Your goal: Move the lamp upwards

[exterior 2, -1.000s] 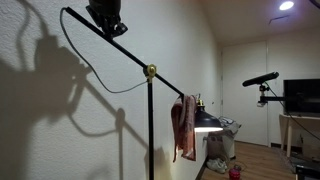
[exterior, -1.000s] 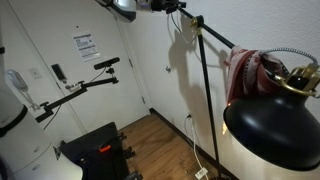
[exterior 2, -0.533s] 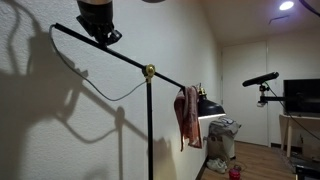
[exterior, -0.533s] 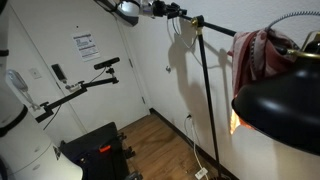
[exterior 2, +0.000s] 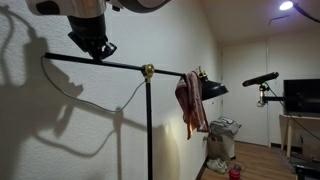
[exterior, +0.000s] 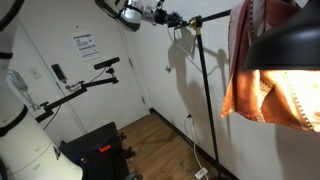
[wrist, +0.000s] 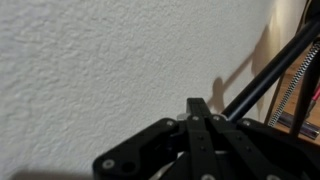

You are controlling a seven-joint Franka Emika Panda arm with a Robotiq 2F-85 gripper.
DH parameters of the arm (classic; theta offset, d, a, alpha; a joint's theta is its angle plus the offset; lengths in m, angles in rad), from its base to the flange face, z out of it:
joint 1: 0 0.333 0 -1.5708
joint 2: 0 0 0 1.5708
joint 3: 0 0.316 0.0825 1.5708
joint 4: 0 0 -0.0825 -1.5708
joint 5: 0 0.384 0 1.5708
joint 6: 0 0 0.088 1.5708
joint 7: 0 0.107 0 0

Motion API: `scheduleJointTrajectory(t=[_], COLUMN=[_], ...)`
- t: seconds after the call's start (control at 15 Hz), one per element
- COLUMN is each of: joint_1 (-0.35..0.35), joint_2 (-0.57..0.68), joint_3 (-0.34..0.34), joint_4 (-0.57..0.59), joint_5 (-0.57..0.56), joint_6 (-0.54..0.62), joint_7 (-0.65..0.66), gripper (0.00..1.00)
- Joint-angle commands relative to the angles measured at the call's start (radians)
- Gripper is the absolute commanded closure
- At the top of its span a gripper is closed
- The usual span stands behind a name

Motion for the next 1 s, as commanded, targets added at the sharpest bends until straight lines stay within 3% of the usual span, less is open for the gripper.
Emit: scheduleJointTrajectory(t=[0.0,0.47,0.93], joint_1=[-0.006,-0.001,0.0], joint_2=[0.106,0.166,0.137], joint_3=[0.025,0.027,0.022], joint_4=[0.039,0.087,0.046], joint_5=[0.108,0.25,0.387], joint_6=[0.044,0.041,0.129], joint_7=[-0.028,-0.101,-0.04], gripper=[1.0,1.0,1.0])
